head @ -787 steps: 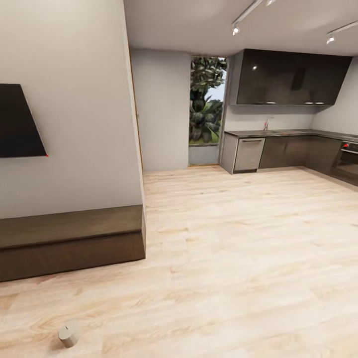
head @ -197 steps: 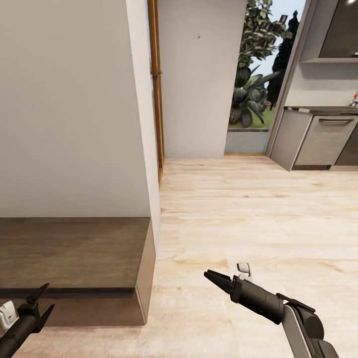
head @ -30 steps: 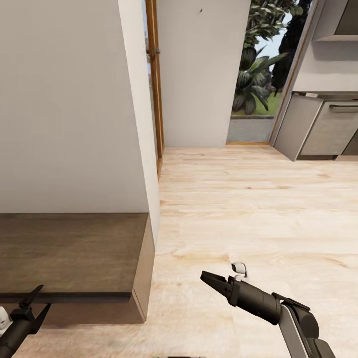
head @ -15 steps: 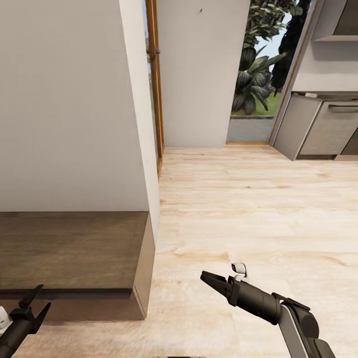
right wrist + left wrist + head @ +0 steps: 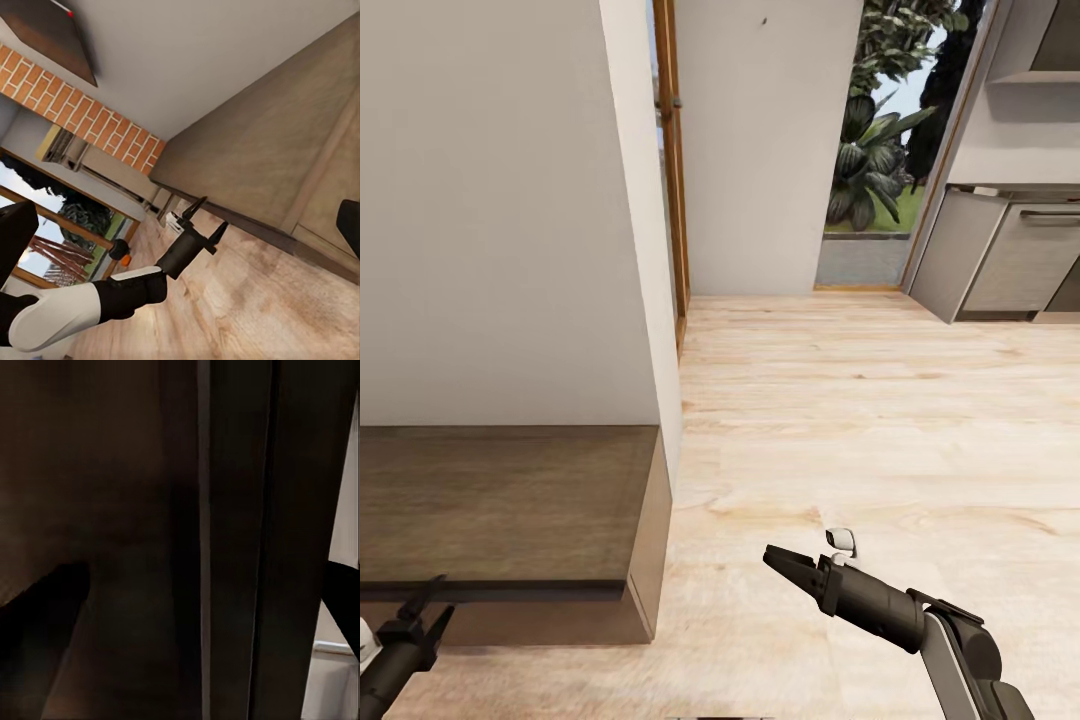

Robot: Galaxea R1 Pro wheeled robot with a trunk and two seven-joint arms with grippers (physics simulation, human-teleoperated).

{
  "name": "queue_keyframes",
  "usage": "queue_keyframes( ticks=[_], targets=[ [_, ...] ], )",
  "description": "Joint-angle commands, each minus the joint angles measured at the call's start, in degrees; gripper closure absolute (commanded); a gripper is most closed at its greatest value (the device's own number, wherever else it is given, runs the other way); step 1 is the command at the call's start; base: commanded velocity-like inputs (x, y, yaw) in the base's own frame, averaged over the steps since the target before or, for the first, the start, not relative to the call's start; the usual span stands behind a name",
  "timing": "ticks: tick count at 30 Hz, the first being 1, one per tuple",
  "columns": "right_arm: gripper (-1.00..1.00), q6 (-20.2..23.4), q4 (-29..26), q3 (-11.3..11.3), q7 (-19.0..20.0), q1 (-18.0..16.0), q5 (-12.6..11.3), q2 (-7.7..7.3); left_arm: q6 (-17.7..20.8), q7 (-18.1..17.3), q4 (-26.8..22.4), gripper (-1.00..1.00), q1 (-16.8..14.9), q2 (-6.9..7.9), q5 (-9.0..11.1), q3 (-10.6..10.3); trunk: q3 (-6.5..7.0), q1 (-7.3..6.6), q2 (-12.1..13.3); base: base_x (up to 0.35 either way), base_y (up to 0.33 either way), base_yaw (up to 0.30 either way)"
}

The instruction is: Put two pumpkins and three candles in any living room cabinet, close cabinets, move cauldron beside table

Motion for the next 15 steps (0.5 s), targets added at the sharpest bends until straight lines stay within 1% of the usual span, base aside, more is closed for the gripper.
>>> queue_keyframes(
  ticks=[1,15],
  targets=[
    [-1.0,0.3,0.0,0.0,0.0,0.0,-0.2,-0.01,0.2,0.0,0.1,1.0,0.0,-0.02,0.2,0.0,-0.05,-0.01,0.0,0.0,0.0,0.0],
    [-1.0,0.3,0.0,0.0,0.0,0.0,-0.1,-0.01,0.1,-0.1,0.1,1.0,0.0,-0.05,0.2,-0.1,-0.05,-0.01,0.0,0.0,0.0,0.0]
  ],
)
